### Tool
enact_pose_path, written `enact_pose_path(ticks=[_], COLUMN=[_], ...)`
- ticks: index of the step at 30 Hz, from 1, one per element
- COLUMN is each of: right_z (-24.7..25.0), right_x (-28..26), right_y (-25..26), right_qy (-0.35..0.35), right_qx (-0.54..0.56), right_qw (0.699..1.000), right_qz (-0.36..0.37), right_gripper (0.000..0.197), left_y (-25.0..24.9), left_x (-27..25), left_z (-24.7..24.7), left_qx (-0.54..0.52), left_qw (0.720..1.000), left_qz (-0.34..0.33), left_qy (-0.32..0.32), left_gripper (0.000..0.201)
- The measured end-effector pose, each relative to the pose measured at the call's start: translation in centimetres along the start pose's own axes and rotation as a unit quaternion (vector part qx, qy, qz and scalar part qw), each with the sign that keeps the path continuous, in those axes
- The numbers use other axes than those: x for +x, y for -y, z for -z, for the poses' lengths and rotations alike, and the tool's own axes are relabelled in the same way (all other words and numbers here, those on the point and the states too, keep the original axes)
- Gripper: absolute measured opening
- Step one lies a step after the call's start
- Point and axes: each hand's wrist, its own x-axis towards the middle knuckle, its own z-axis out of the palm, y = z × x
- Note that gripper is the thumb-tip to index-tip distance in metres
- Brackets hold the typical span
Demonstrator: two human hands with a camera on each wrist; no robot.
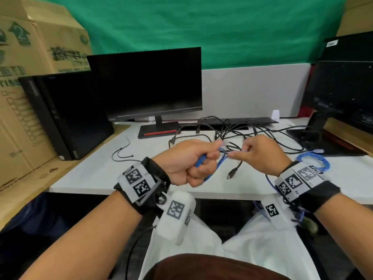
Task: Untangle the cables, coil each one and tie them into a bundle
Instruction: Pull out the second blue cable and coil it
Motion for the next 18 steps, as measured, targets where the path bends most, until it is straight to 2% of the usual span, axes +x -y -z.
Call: enact_pose_path(ticks=[3, 5, 8, 10, 11, 12, 14, 16, 18], right_z=[0.4, 0.8, 1.3, 1.4, 1.3, 1.1, 0.3, -0.6, -1.2], right_x=[0.0, 0.1, -0.5, -1.3, -1.9, -2.4, -3.3, -3.9, -4.3], right_y=[0.2, 0.9, 3.1, 4.3, 4.8, 5.3, 5.9, 6.1, 6.1], right_qy=[-0.059, -0.061, 0.032, 0.117, 0.151, 0.175, 0.186, 0.169, 0.155], right_qx=[0.031, 0.172, 0.415, 0.490, 0.494, 0.476, 0.394, 0.333, 0.339], right_qw=[0.997, 0.981, 0.907, 0.863, 0.856, 0.860, 0.893, 0.919, 0.921], right_qz=[-0.049, -0.060, -0.071, -0.018, 0.020, 0.057, 0.113, 0.127, 0.115], right_gripper=[0.055, 0.048, 0.027, 0.020, 0.022, 0.025, 0.033, 0.032, 0.025], left_y=[1.2, 2.3, 3.3, 3.3, 3.3, 3.2, 3.0, 2.6, 2.2], left_x=[0.8, 1.7, 2.8, 3.2, 3.2, 3.2, 2.9, 2.7, 2.6], left_z=[-0.2, -0.1, 0.4, 1.0, 1.3, 1.6, 2.0, 1.9, 1.3], left_qx=[0.164, 0.197, 0.081, -0.028, -0.073, -0.108, -0.156, -0.164, -0.142], left_qw=[0.984, 0.972, 0.975, 0.973, 0.969, 0.966, 0.961, 0.962, 0.967], left_qz=[0.043, 0.042, 0.026, 0.010, -0.005, -0.020, -0.047, -0.064, -0.075], left_qy=[-0.053, -0.119, -0.207, -0.230, -0.235, -0.236, -0.225, -0.207, -0.199], left_gripper=[0.044, 0.043, 0.025, 0.022, 0.027, 0.037, 0.047, 0.053, 0.054])
